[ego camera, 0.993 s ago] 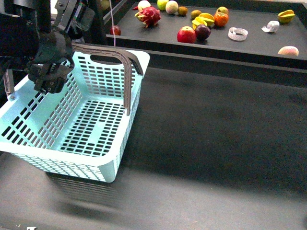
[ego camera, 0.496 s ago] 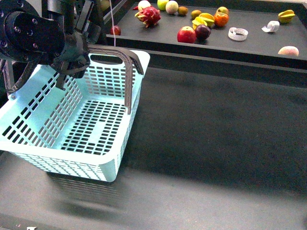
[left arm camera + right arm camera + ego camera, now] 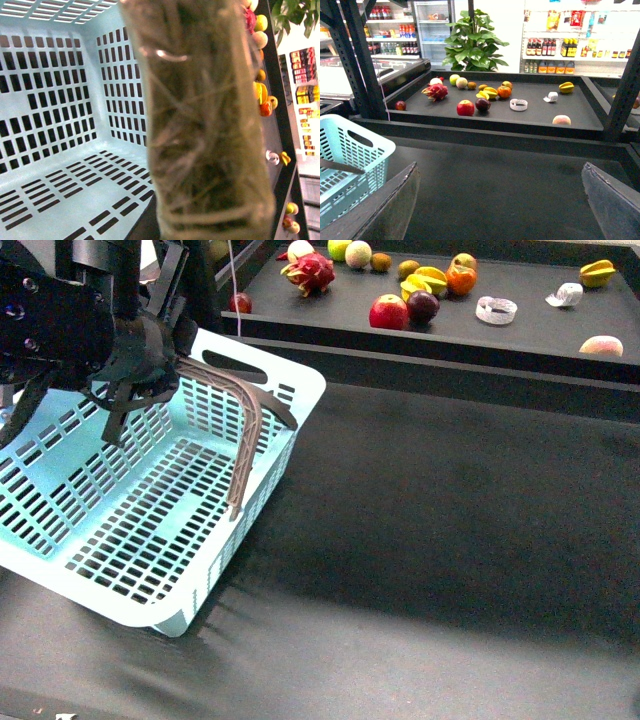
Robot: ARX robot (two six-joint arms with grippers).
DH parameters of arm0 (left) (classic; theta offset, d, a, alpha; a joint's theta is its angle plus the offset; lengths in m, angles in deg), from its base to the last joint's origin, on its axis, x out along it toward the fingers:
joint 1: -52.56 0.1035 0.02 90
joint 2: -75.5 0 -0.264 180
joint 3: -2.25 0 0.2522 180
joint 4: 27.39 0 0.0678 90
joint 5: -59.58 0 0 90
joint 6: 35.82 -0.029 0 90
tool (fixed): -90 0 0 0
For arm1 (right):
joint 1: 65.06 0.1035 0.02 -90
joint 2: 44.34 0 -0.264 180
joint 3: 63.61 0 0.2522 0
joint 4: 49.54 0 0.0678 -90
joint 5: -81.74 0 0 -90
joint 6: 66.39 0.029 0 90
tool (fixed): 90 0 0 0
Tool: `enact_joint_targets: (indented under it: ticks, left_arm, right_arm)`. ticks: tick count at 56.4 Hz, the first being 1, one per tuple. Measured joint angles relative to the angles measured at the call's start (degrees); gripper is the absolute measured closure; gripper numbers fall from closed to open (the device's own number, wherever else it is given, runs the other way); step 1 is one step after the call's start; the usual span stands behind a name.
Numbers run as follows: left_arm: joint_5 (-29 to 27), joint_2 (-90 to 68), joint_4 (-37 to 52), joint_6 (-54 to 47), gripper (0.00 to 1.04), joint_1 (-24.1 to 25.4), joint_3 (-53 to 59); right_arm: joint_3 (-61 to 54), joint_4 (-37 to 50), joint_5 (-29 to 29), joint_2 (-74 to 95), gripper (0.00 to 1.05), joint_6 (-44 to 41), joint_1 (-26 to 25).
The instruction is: Pick mango with right arm and hold basket with left
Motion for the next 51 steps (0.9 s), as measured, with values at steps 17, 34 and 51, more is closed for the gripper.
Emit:
enact_joint_targets:
  ticks: [17, 34, 51]
  left_arm:
    - [1.5, 11.1, 4.5, -19.4, 1.0, -6.3, 10.3]
    - [7.3, 17.9, 10.0, -34.9, 1.0, -16.5, 15.6]
    - [9.9, 16.0, 13.4, -39.5, 1.0, -22.5, 13.4]
  right_arm:
    - [0.0, 0.0, 0.0, 0.0, 0.08, 0.0, 0.0]
    - [0.0, 0.0, 0.0, 0.0, 0.08, 0.0, 0.0]
    - [0.0, 0.0, 0.0, 0.0, 0.08, 0.0, 0.0]
